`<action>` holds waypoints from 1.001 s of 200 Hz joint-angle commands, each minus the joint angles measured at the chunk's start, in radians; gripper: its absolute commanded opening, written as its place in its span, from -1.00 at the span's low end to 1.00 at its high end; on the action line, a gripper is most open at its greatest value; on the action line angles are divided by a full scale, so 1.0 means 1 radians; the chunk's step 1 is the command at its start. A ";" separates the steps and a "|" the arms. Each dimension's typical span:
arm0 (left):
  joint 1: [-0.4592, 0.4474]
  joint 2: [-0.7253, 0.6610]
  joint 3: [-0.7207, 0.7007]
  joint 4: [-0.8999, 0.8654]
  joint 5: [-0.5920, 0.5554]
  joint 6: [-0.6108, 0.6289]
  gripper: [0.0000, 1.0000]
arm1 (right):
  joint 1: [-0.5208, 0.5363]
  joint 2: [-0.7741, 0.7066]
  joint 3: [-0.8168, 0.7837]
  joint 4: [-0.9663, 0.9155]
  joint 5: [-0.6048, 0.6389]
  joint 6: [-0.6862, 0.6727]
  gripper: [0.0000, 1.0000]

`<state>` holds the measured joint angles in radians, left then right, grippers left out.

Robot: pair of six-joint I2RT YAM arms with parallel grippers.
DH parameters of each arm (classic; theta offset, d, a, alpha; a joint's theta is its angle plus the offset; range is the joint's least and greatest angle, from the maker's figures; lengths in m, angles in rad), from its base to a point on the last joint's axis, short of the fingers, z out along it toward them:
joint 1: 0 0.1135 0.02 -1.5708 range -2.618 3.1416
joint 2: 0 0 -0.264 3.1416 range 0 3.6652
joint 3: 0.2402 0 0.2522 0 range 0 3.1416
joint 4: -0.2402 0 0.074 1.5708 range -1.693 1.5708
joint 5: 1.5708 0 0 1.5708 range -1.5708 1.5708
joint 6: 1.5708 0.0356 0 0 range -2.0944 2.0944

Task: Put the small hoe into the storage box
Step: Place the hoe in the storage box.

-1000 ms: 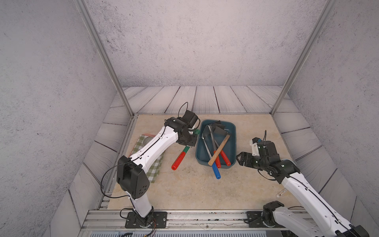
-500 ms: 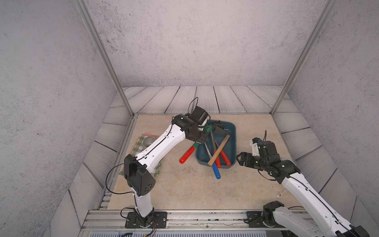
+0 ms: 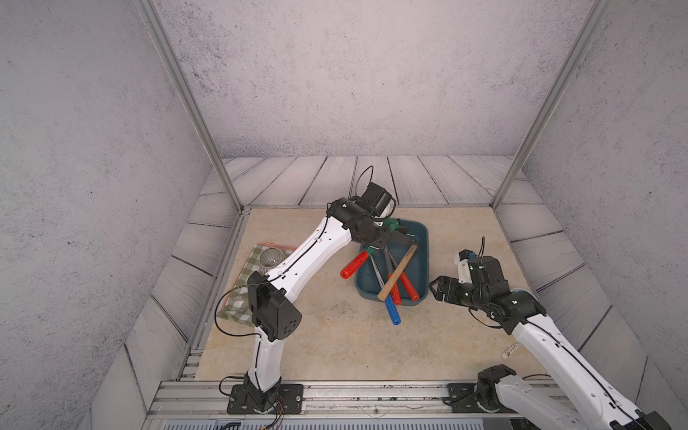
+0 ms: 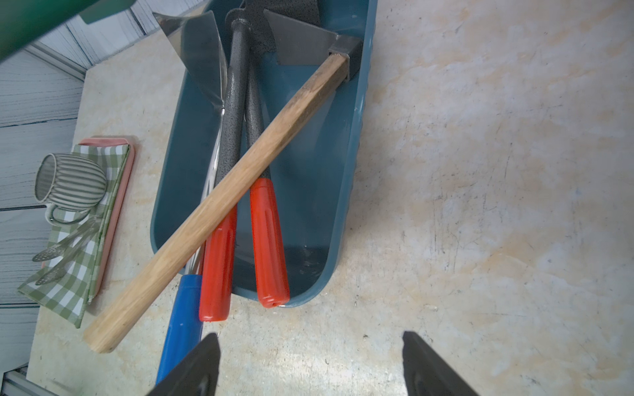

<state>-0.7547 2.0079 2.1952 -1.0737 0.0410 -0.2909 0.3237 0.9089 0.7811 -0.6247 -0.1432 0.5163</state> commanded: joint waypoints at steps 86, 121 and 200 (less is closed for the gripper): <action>-0.006 0.158 0.208 0.073 -0.015 0.074 -1.00 | -0.006 -0.029 -0.006 -0.026 0.037 -0.025 0.67; -0.006 0.188 0.213 0.122 -0.035 0.094 -1.00 | -0.006 -0.033 -0.010 -0.027 0.039 -0.027 0.67; -0.008 0.251 0.182 0.185 0.000 0.074 -1.00 | -0.010 -0.030 -0.011 -0.026 0.036 -0.032 0.67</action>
<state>-0.7551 2.2646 2.3848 -0.9810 0.0349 -0.2176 0.3183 0.8917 0.7795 -0.6357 -0.1207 0.4973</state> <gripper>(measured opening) 0.250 0.836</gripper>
